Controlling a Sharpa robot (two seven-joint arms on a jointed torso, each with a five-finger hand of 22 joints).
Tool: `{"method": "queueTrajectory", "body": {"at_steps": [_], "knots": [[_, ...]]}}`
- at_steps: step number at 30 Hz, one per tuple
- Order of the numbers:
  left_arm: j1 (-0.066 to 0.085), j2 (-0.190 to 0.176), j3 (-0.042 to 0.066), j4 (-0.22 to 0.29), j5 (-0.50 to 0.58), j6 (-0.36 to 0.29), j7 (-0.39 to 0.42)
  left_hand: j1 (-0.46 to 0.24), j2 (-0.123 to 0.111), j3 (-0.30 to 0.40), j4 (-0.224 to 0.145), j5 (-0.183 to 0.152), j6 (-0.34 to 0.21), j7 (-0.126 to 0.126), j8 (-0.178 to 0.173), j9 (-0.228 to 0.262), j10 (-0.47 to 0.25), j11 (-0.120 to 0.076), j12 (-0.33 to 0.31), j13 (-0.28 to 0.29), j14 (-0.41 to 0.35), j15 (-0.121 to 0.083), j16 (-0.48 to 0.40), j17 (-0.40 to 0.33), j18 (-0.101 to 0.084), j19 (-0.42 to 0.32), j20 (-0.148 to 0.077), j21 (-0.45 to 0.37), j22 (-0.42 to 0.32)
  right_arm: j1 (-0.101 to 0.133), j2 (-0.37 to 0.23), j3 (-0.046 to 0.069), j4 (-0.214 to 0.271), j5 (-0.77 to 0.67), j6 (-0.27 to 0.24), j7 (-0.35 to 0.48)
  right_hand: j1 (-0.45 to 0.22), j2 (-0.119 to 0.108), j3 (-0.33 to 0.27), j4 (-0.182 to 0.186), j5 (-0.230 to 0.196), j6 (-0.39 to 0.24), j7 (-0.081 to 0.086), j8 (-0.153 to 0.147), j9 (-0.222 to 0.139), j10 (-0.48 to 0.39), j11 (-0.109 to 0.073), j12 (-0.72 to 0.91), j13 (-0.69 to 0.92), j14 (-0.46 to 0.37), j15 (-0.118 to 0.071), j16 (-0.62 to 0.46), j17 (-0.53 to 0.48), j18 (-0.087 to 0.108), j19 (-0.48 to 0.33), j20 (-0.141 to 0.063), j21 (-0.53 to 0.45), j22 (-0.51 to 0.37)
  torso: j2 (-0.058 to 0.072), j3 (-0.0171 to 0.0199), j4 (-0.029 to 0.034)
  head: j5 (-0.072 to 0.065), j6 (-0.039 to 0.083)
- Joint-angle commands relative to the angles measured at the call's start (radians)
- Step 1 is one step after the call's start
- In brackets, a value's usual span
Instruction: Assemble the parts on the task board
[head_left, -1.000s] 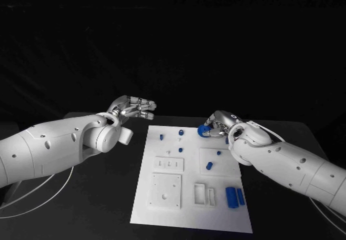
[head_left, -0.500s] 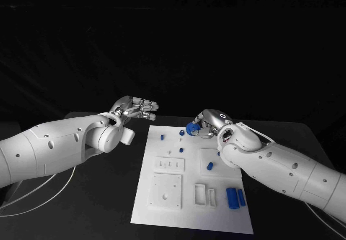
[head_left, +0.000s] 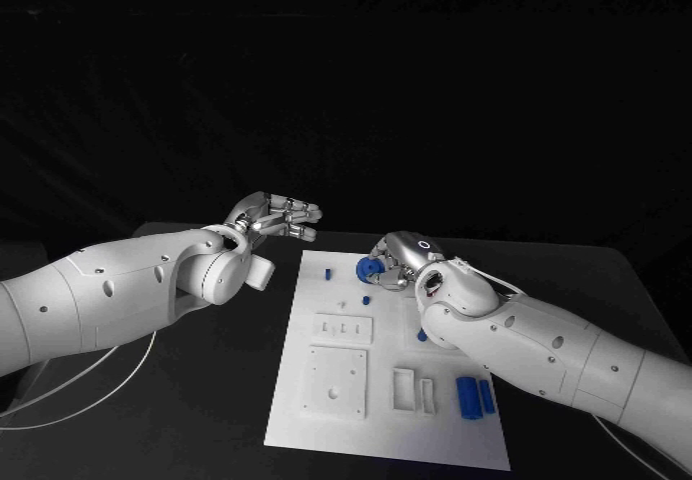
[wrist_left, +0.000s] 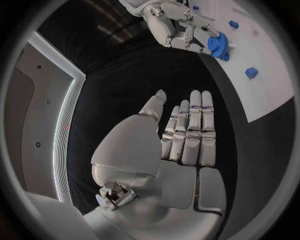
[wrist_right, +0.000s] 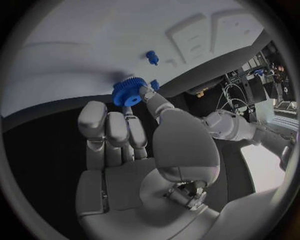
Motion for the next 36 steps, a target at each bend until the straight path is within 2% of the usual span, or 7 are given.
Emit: {"method": "queueTrajectory", "body": {"at_steps": [1, 10, 15, 21, 28, 36], "knots": [[0.001, 0.004, 0.001, 0.000, -0.002, -0.001, 0.004, 0.004, 0.003, -0.008, -0.001, -0.004, -0.008, 0.001, -0.002, 0.000, -0.005, -0.001, -0.004, 0.002, 0.008, -0.001, 0.004, 0.001, -0.004, 0.004, 0.003, 0.003, -0.002, 0.000, 0.011, -0.002, -0.012, -0.020, -0.015, 0.007, 0.007, -0.003, 0.006, -0.002, 0.005, 0.021, -0.012, 0.002, 0.008, 0.003, -0.002, -0.008, 0.141, 0.000, -0.008, -0.007, -0.002, -0.008, 0.061, -0.007, -0.008, 0.079, 0.000, 0.0005, -0.0004, 0.004, -0.002], [0.001, 0.009, 0.001, -0.003, -0.002, -0.001, 0.002, 0.005, 0.004, -0.009, 0.001, -0.004, -0.010, 0.001, -0.003, 0.000, -0.006, -0.001, -0.004, 0.002, 0.008, 0.000, 0.005, 0.001, -0.004, 0.004, 0.003, 0.004, -0.002, 0.000, 0.043, -0.005, -0.052, -0.019, -0.018, 0.012, 0.006, -0.004, 0.006, -0.006, 0.007, 0.017, -0.011, 0.002, 0.007, 0.000, -0.001, -0.016, 0.138, 0.000, -0.008, -0.013, -0.007, -0.008, 0.060, -0.006, -0.015, 0.077, 0.000, 0.0004, -0.0016, 0.007, -0.002], [0.001, 0.010, 0.001, -0.004, -0.001, -0.003, 0.002, 0.003, 0.004, -0.012, 0.003, -0.005, -0.012, 0.002, -0.003, 0.000, -0.007, 0.000, -0.004, 0.002, 0.008, 0.000, 0.004, 0.001, -0.004, 0.004, 0.004, 0.004, -0.002, 0.000, 0.050, -0.007, -0.056, -0.017, -0.014, 0.016, 0.005, -0.005, 0.005, -0.006, 0.008, 0.017, -0.011, 0.002, 0.007, 0.001, -0.001, -0.016, 0.138, 0.000, -0.008, -0.013, -0.007, -0.008, 0.060, -0.006, -0.015, 0.077, -0.001, 0.0008, -0.0029, 0.008, -0.002], [0.001, 0.013, 0.001, -0.006, 0.000, -0.001, 0.002, 0.002, 0.005, -0.014, 0.007, -0.005, -0.012, 0.002, -0.002, 0.001, -0.008, 0.000, -0.004, 0.002, 0.008, 0.000, 0.005, 0.001, -0.004, 0.004, 0.004, 0.003, -0.003, 0.000, 0.055, -0.021, -0.061, -0.005, -0.010, 0.025, 0.003, -0.007, 0.003, -0.005, 0.011, 0.013, -0.010, 0.002, 0.007, 0.000, -0.001, -0.018, 0.138, 0.000, -0.008, -0.014, -0.008, -0.008, 0.060, -0.006, -0.016, 0.076, -0.001, -0.0002, -0.0031, 0.009, -0.002], [0.001, 0.016, 0.001, -0.008, 0.000, 0.001, 0.002, 0.004, 0.005, -0.015, 0.007, -0.006, -0.011, 0.001, -0.002, 0.001, -0.007, 0.000, -0.004, 0.002, 0.007, 0.000, 0.005, 0.001, -0.004, 0.004, 0.004, 0.003, -0.004, -0.001, 0.059, -0.034, -0.068, -0.001, -0.006, 0.030, 0.003, -0.007, 0.000, -0.003, 0.014, 0.013, -0.010, 0.002, 0.007, 0.000, -0.001, -0.017, 0.138, 0.000, -0.008, -0.014, -0.008, -0.007, 0.060, -0.006, -0.018, 0.075, -0.001, 0.0015, -0.0045, 0.014, -0.004], [0.001, 0.017, 0.001, -0.009, 0.000, 0.002, 0.003, 0.004, 0.005, -0.015, 0.007, -0.006, -0.011, 0.001, -0.002, 0.001, -0.007, 0.000, -0.004, 0.002, 0.007, 0.000, 0.005, 0.001, -0.004, 0.004, 0.004, 0.003, -0.004, -0.003, 0.064, -0.041, -0.072, 0.000, -0.001, 0.032, 0.004, -0.007, 0.000, -0.003, 0.016, 0.014, -0.011, 0.002, 0.007, 0.000, -0.001, -0.018, 0.138, 0.000, -0.008, -0.015, -0.008, -0.007, 0.060, -0.007, -0.018, 0.075, -0.001, 0.0016, -0.0025, 0.014, -0.006]]}}
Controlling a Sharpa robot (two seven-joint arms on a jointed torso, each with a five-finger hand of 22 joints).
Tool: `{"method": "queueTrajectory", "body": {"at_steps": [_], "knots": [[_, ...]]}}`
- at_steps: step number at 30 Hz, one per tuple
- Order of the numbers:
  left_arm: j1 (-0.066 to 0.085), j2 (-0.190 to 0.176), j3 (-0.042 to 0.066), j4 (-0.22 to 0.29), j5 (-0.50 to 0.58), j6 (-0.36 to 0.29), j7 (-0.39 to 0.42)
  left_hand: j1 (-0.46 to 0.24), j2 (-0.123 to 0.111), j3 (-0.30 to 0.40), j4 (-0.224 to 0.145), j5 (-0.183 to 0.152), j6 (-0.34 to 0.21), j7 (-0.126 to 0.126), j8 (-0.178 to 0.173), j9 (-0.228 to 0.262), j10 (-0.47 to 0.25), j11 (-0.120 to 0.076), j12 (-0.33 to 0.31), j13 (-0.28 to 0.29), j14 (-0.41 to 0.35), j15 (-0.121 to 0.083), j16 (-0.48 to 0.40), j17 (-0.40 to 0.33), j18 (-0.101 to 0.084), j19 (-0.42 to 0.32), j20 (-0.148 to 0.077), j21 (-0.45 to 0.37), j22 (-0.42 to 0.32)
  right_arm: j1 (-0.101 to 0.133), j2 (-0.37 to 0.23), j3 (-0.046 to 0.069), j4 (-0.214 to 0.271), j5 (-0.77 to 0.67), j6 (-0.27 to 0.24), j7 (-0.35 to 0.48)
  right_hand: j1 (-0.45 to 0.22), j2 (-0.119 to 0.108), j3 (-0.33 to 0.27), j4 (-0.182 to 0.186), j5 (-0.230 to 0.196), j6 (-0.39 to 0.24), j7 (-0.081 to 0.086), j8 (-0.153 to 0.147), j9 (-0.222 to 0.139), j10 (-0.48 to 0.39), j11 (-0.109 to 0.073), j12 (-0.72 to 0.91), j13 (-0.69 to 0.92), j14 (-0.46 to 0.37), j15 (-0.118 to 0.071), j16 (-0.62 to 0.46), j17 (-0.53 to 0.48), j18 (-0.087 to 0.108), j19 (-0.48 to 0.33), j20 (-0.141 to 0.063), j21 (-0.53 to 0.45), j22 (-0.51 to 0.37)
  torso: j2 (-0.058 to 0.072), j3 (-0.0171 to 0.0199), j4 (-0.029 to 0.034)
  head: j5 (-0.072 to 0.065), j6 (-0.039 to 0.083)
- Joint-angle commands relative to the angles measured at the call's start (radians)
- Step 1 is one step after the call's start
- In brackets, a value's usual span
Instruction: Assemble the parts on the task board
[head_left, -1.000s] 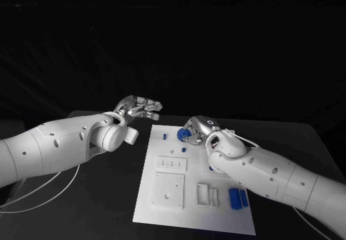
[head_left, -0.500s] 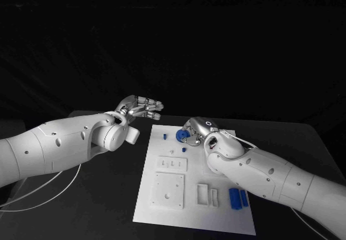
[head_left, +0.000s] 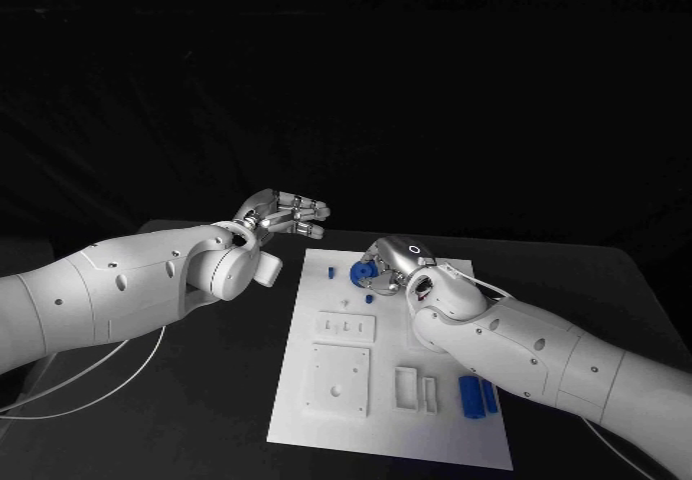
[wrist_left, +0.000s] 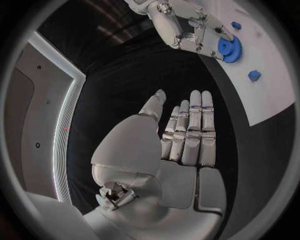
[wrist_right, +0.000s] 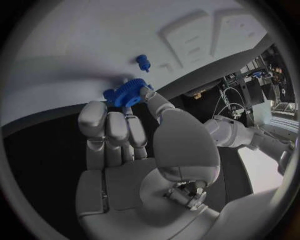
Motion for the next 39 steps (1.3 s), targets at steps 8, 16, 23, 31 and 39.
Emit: {"method": "queueTrajectory", "body": {"at_steps": [8, 16, 23, 31, 39], "knots": [[0.001, 0.002, 0.001, -0.001, 0.000, 0.002, 0.006, 0.004, 0.005, -0.005, 0.002, -0.006, -0.004, 0.001, -0.002, 0.001, -0.007, 0.000, -0.003, 0.001, 0.007, 0.000, 0.005, 0.001, -0.004, 0.004, 0.004, 0.003, -0.001, -0.007, 0.000, -0.006, -0.008, 0.000, 0.026, 0.005, 0.010, 0.000, -0.004, 0.001, 0.005, 0.013, -0.010, 0.007, 0.007, -0.001, -0.001, -0.004, 0.138, 0.000, -0.008, -0.005, -0.001, -0.007, 0.060, -0.007, -0.003, 0.075, 0.000, 0.0021, -0.0024, 0.003, 0.000], [0.001, 0.002, 0.001, -0.002, 0.000, 0.005, 0.007, 0.004, 0.005, -0.005, 0.002, -0.006, -0.004, 0.001, -0.002, 0.001, -0.007, 0.000, -0.003, 0.001, 0.007, 0.000, 0.005, 0.001, -0.004, 0.004, 0.004, 0.003, -0.001, -0.009, -0.002, -0.006, -0.013, 0.008, 0.023, 0.002, 0.006, -0.001, -0.008, 0.007, 0.005, 0.009, -0.009, 0.007, 0.006, -0.004, -0.001, -0.011, 0.136, -0.002, -0.008, -0.009, -0.005, -0.006, 0.060, -0.007, -0.009, 0.073, 0.000, 0.0001, -0.0011, -0.001, -0.002], [0.000, 0.003, 0.001, -0.003, 0.000, 0.007, 0.008, 0.004, 0.005, -0.005, 0.002, -0.006, -0.004, 0.001, -0.002, 0.001, -0.007, 0.000, -0.003, 0.001, 0.007, 0.000, 0.005, 0.001, -0.004, 0.004, 0.004, 0.003, -0.001, -0.010, -0.002, -0.006, -0.018, 0.031, 0.006, 0.004, 0.000, -0.010, -0.012, 0.022, 0.001, -0.031, 0.000, 0.006, 0.000, -0.012, 0.003, -0.035, 0.126, -0.003, -0.007, -0.022, -0.013, -0.004, 0.059, -0.006, -0.023, 0.067, 0.000, 0.0008, -0.0010, -0.003, -0.001], [0.000, 0.004, 0.001, -0.003, 0.000, 0.008, 0.007, 0.006, 0.005, -0.009, 0.008, -0.006, -0.006, 0.001, -0.003, 0.000, -0.009, 0.000, -0.004, 0.001, 0.007, 0.001, 0.005, 0.001, -0.004, 0.005, 0.005, 0.000, -0.003, -0.010, 0.001, -0.006, -0.027, 0.073, 0.012, 0.015, -0.059, -0.020, -0.052, 0.164, -0.007, -0.090, 0.012, 0.006, -0.002, -0.018, 0.010, -0.045, 0.117, -0.003, -0.001, -0.032, -0.021, 0.005, 0.060, 0.001, -0.031, 0.060, 0.000, 0.0004, -0.0011, -0.003, 0.002], [0.000, 0.005, 0.001, -0.003, 0.001, 0.015, 0.004, 0.008, 0.006, -0.008, 0.008, -0.003, -0.011, 0.003, -0.003, 0.000, -0.012, 0.001, -0.004, 0.001, 0.006, 0.001, 0.004, 0.001, -0.004, 0.006, 0.005, 0.000, -0.003, -0.010, -0.002, -0.006, -0.032, 0.100, 0.030, 0.017, -0.104, -0.026, -0.052, 0.195, -0.030, -0.093, 0.010, 0.007, -0.001, -0.016, 0.008, -0.039, 0.118, -0.003, -0.001, -0.029, -0.021, 0.007, 0.061, 0.001, -0.024, 0.057, 0.000, -0.0014, 0.0003, -0.006, 0.000]]}}
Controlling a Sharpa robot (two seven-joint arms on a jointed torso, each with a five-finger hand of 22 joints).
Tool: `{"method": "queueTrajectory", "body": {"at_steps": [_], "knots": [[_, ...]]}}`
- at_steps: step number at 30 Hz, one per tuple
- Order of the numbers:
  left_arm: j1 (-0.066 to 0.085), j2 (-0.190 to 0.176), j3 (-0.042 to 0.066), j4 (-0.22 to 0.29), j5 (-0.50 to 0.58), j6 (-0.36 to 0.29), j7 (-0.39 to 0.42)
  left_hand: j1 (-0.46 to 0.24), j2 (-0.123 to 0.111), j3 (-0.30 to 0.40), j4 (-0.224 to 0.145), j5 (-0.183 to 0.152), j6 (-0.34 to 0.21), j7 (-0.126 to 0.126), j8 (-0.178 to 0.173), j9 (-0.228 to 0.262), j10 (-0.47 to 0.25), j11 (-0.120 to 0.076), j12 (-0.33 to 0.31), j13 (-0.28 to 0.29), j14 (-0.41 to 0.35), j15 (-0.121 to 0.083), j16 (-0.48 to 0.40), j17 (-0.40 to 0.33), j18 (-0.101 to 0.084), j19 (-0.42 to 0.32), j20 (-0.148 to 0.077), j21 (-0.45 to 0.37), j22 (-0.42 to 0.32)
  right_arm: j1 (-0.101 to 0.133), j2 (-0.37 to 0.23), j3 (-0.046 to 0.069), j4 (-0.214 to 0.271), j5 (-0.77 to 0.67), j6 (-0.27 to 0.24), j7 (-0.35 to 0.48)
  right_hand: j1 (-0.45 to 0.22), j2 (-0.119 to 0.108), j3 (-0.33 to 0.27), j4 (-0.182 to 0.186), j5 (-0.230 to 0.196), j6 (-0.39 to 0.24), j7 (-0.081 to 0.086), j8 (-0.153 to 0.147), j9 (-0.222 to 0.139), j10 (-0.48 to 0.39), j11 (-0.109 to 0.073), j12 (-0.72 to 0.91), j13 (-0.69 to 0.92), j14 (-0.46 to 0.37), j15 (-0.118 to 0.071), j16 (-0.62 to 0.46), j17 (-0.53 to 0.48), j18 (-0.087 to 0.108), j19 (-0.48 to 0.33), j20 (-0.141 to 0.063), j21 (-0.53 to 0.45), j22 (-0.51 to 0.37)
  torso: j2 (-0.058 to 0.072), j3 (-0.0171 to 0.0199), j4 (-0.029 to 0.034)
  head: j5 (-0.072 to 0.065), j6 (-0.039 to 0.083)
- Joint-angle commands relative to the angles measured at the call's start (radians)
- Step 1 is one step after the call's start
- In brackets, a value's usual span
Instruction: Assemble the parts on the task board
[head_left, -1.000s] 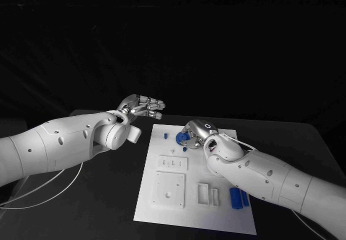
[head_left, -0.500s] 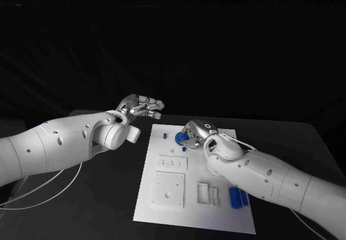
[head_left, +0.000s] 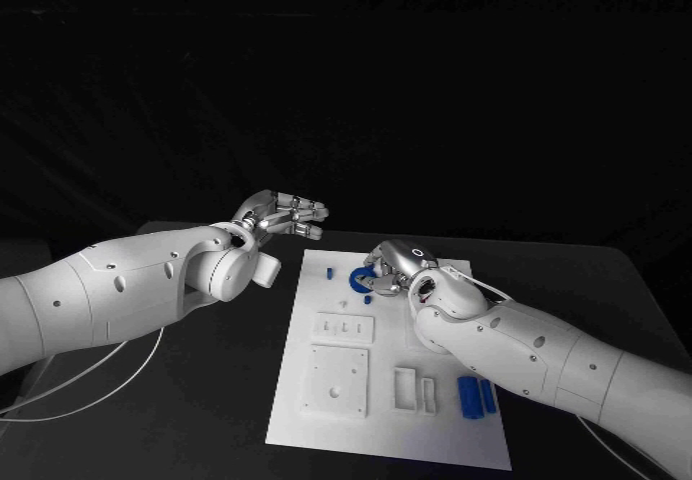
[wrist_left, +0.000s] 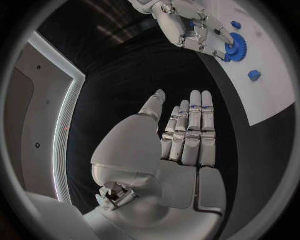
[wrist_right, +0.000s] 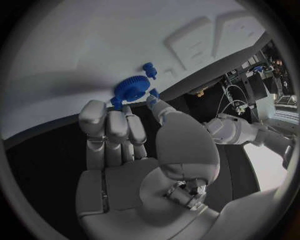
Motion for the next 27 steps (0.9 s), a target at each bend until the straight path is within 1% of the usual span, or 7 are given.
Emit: {"method": "queueTrajectory", "body": {"at_steps": [1, 6, 12, 19, 22, 25, 27], "knots": [[0.001, 0.003, 0.001, 0.001, 0.000, 0.014, 0.004, 0.006, 0.004, -0.003, 0.002, -0.003, -0.007, -0.001, -0.003, 0.000, -0.006, 0.000, -0.004, 0.001, 0.006, 0.001, 0.004, 0.001, -0.004, 0.006, 0.005, 0.000, -0.001, -0.007, -0.003, -0.004, -0.002, 0.032, 0.025, 0.010, 0.004, -0.006, -0.007, 0.004, 0.000, 0.000, -0.003, -0.002, 0.000, -0.001, 0.001, 0.004, 0.118, 0.001, 0.002, -0.001, 0.002, 0.007, 0.061, 0.001, 0.004, 0.057, 0.000, -0.0020, 0.0011, -0.001, -0.002], [0.001, 0.002, 0.001, 0.001, 0.002, 0.015, 0.000, 0.006, 0.004, -0.003, 0.002, -0.005, -0.008, -0.001, -0.003, 0.000, -0.007, 0.000, -0.004, 0.001, 0.007, 0.001, 0.004, 0.001, -0.004, 0.005, 0.005, -0.001, -0.001, -0.009, -0.010, -0.004, 0.006, 0.036, 0.023, 0.008, 0.008, -0.005, -0.009, 0.004, 0.007, 0.008, -0.005, -0.003, 0.000, 0.000, -0.001, 0.005, 0.118, 0.001, 0.002, 0.000, 0.001, 0.007, 0.060, 0.001, 0.006, 0.056, 0.000, 0.0011, 0.0005, 0.000, -0.002], [0.001, 0.000, 0.001, 0.001, 0.003, 0.015, -0.001, 0.006, 0.004, -0.004, 0.003, -0.005, -0.009, 0.000, -0.003, 0.000, -0.010, 0.001, -0.004, 0.001, 0.007, 0.002, 0.004, 0.001, -0.004, 0.005, 0.005, -0.001, -0.001, -0.015, -0.028, -0.004, 0.028, 0.038, 0.009, 0.007, 0.020, -0.005, -0.007, -0.007, 0.012, 0.017, -0.006, -0.003, 0.000, 0.001, -0.002, 0.008, 0.119, 0.001, 0.001, 0.000, 0.000, 0.006, 0.060, 0.000, 0.009, 0.055, 0.000, -0.0005, -0.0003, 0.001, -0.004], [0.001, -0.003, 0.001, -0.001, 0.003, 0.016, 0.000, 0.006, 0.004, -0.004, 0.003, -0.005, -0.009, 0.000, -0.003, 0.000, -0.010, 0.001, -0.004, 0.001, 0.007, 0.002, 0.004, 0.001, -0.004, 0.005, 0.005, -0.001, -0.001, -0.019, -0.064, 0.000, 0.058, 0.053, -0.045, 0.012, 0.022, 0.001, 0.004, -0.019, 0.037, 0.022, -0.007, -0.003, 0.000, 0.002, -0.003, 0.009, 0.120, 0.001, 0.000, 0.000, -0.001, 0.005, 0.060, -0.002, 0.012, 0.055, -0.001, 0.0013, -0.0024, 0.000, -0.003], [0.001, -0.007, 0.001, -0.002, 0.003, 0.014, 0.001, 0.006, 0.004, -0.004, 0.003, -0.005, -0.009, 0.000, -0.003, 0.000, -0.010, 0.001, -0.004, 0.001, 0.007, 0.002, 0.004, 0.001, -0.004, 0.005, 0.005, -0.001, -0.001, -0.020, -0.086, 0.014, 0.077, 0.081, -0.073, 0.026, 0.025, -0.003, 0.001, -0.031, 0.050, 0.019, -0.006, -0.003, 0.000, 0.002, -0.003, 0.009, 0.120, 0.001, 0.000, -0.001, -0.003, 0.005, 0.060, -0.002, 0.010, 0.054, -0.002, 0.0017, -0.0064, 0.003, -0.002], [0.000, -0.008, 0.001, -0.005, 0.003, 0.011, 0.004, 0.006, 0.005, -0.005, 0.002, -0.005, -0.009, 0.000, -0.003, 0.000, -0.011, 0.001, -0.004, 0.001, 0.007, 0.001, 0.004, 0.001, -0.003, 0.006, 0.005, -0.001, -0.001, -0.020, -0.111, 0.034, 0.101, 0.106, -0.089, 0.042, 0.027, -0.004, -0.011, -0.039, 0.057, 0.021, -0.007, -0.004, 0.000, 0.003, -0.003, 0.008, 0.120, 0.001, -0.001, 0.000, -0.003, 0.005, 0.060, -0.002, 0.012, 0.053, -0.004, 0.0044, -0.0128, 0.005, 0.000], [0.000, -0.009, 0.001, -0.008, 0.003, 0.010, 0.005, 0.007, 0.005, -0.005, 0.002, -0.005, -0.009, 0.000, -0.003, 0.000, -0.012, 0.001, -0.004, 0.001, 0.007, 0.001, 0.005, 0.001, -0.003, 0.007, 0.005, -0.001, -0.001, -0.020, -0.131, 0.054, 0.121, 0.134, -0.091, 0.054, 0.032, -0.006, -0.032, -0.042, 0.061, 0.023, -0.007, -0.003, 0.001, 0.003, -0.004, 0.009, 0.121, 0.001, -0.001, 0.001, -0.003, 0.005, 0.060, -0.002, 0.013, 0.052, -0.006, 0.0060, -0.0173, 0.007, 0.002]]}}
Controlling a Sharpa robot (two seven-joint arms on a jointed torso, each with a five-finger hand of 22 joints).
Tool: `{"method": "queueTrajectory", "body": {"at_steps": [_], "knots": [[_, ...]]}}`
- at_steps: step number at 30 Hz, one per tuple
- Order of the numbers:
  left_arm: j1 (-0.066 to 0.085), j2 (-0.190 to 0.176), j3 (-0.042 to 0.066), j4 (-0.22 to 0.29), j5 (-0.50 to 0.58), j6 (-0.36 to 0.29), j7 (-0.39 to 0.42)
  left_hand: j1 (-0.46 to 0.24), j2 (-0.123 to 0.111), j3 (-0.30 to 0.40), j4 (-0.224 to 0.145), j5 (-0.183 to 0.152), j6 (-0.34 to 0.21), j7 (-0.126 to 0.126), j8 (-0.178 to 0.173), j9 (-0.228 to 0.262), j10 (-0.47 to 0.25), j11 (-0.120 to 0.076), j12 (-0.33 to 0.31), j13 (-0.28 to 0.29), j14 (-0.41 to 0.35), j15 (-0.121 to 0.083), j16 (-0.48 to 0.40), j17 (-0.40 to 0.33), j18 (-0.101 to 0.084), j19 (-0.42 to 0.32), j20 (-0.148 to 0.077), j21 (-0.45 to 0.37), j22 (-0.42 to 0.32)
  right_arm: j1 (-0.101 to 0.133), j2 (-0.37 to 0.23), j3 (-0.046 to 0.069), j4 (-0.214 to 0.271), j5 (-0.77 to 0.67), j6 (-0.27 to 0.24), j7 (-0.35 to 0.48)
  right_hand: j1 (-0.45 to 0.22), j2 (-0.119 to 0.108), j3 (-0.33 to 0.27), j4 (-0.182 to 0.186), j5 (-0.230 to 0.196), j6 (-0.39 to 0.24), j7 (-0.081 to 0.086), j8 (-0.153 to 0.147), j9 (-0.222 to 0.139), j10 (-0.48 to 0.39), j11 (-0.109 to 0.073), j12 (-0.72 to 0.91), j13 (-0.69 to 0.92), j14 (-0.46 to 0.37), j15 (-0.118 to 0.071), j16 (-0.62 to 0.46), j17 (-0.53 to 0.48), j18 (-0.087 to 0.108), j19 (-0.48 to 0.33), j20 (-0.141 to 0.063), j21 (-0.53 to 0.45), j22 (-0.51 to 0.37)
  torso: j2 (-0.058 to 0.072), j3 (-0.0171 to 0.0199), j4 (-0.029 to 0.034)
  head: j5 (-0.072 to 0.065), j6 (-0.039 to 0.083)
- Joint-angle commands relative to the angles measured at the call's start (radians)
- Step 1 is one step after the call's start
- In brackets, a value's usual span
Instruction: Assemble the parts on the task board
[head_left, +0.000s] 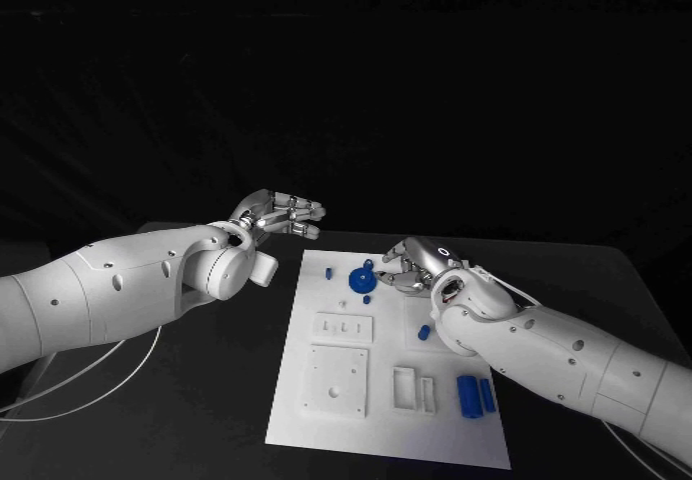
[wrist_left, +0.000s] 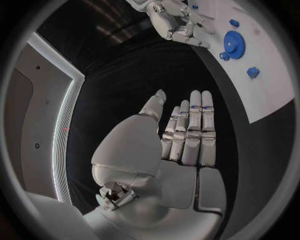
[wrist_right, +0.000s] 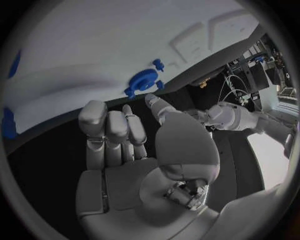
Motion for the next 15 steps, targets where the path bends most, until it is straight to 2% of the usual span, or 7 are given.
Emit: {"method": "queueTrajectory", "body": {"at_steps": [1, 5, 7, 9, 10, 13, 15], "knots": [[0.001, 0.001, 0.001, -0.004, 0.002, 0.008, 0.012, 0.004, 0.003, -0.005, 0.002, -0.005, -0.009, 0.000, -0.003, 0.000, -0.007, -0.001, -0.004, 0.001, 0.008, 0.001, 0.005, 0.001, -0.003, 0.003, 0.001, -0.001, -0.001, 0.001, -0.028, 0.023, 0.030, 0.080, -0.043, 0.046, 0.014, 0.001, -0.024, 0.001, 0.001, 0.008, 0.000, -0.003, 0.001, 0.003, -0.003, 0.005, 0.121, 0.001, -0.001, 0.001, -0.001, 0.005, 0.060, -0.002, 0.005, 0.052, -0.004, 0.0046, -0.0124, 0.006, 0.004], [0.001, 0.001, 0.001, -0.011, 0.002, 0.007, 0.014, 0.004, 0.003, -0.006, 0.001, -0.005, -0.007, -0.001, -0.002, 0.001, -0.007, -0.001, -0.004, 0.001, 0.008, 0.001, 0.005, 0.001, -0.003, 0.003, 0.002, -0.001, -0.001, 0.004, -0.077, 0.058, 0.055, 0.145, -0.027, 0.101, 0.026, 0.003, -0.037, -0.005, 0.007, 0.006, 0.001, -0.003, 0.001, 0.003, -0.003, 0.006, 0.122, 0.001, 0.000, 0.002, -0.001, 0.004, 0.060, -0.002, 0.007, 0.052, -0.008, 0.0095, -0.0200, 0.013, 0.003], [0.001, 0.001, 0.001, -0.014, 0.002, 0.003, 0.017, 0.004, 0.004, -0.005, 0.001, -0.005, -0.004, -0.001, -0.002, 0.001, -0.005, -0.002, -0.003, 0.002, 0.008, 0.001, 0.005, 0.001, -0.003, 0.003, 0.001, -0.001, -0.001, 0.007, -0.100, 0.070, 0.060, 0.169, -0.011, 0.139, 0.042, 0.009, -0.034, -0.020, 0.014, 0.005, 0.002, -0.003, 0.001, 0.003, -0.002, 0.008, 0.123, 0.000, 0.000, 0.002, -0.001, 0.004, 0.059, -0.001, 0.008, 0.052, -0.010, 0.0110, -0.0228, 0.015, 0.005], [0.000, 0.001, 0.001, -0.017, 0.002, -0.002, 0.021, 0.005, 0.006, -0.003, 0.001, -0.004, 0.002, -0.004, -0.002, 0.001, 0.008, -0.006, -0.004, 0.001, 0.011, -0.001, 0.006, 0.002, -0.003, 0.005, 0.000, 0.001, 0.000, 0.009, -0.128, 0.084, 0.061, 0.202, 0.017, 0.194, 0.061, 0.019, -0.030, -0.048, 0.017, 0.006, 0.003, -0.003, 0.000, 0.002, -0.001, 0.010, 0.125, 0.000, 0.001, 0.000, -0.003, 0.002, 0.058, 0.000, 0.008, 0.054, -0.012, 0.0130, -0.0264, 0.014, 0.006], [-0.001, 0.000, 0.001, -0.019, 0.002, -0.003, 0.023, 0.006, 0.007, -0.001, 0.001, -0.002, 0.007, -0.007, -0.002, 0.001, 0.026, -0.011, -0.003, 0.001, 0.012, -0.004, 0.006, 0.002, -0.002, 0.007, -0.002, 0.002, 0.000, 0.010, -0.141, 0.092, 0.059, 0.219, 0.032, 0.221, 0.065, 0.024, -0.029, -0.058, 0.017, 0.007, 0.004, -0.003, 0.000, 0.001, -0.001, 0.010, 0.125, 0.000, 0.002, -0.001, -0.003, 0.002, 0.058, 0.000, 0.008, 0.054, -0.013, 0.0139, -0.0280, 0.009, 0.007], [-0.003, 0.000, 0.001, -0.023, 0.002, -0.002, 0.027, 0.006, 0.011, 0.007, 0.004, -0.001, 0.020, -0.014, -0.002, 0.001, 0.073, -0.025, -0.004, 0.001, 0.018, -0.010, 0.008, 0.003, -0.005, 0.010, -0.007, 0.006, 0.002, 0.012, -0.174, 0.107, 0.046, 0.262, 0.073, 0.287, 0.082, 0.037, -0.023, -0.114, 0.025, 0.011, 0.006, -0.003, 0.000, 0.000, 0.002, 0.009, 0.125, -0.001, 0.004, -0.002, -0.004, -0.001, 0.057, 0.002, 0.009, 0.058, -0.016, 0.0170, -0.0329, -0.001, 0.010], [-0.004, -0.001, 0.001, -0.024, 0.002, 0.001, 0.030, 0.006, 0.011, 0.013, 0.005, -0.002, 0.027, -0.017, -0.001, 0.001, 0.097, -0.033, -0.004, 0.001, 0.028, -0.015, 0.013, 0.005, -0.006, 0.017, -0.012, 0.012, 0.005, 0.012, -0.194, 0.113, 0.030, 0.283, 0.096, 0.324, 0.079, 0.049, -0.029, -0.145, 0.035, 0.010, 0.004, -0.003, 0.000, 0.000, 0.003, 0.009, 0.125, 0.000, 0.004, 0.000, -0.001, -0.002, 0.057, 0.003, 0.011, 0.062, -0.018, 0.0195, -0.0360, -0.004, 0.009]]}}
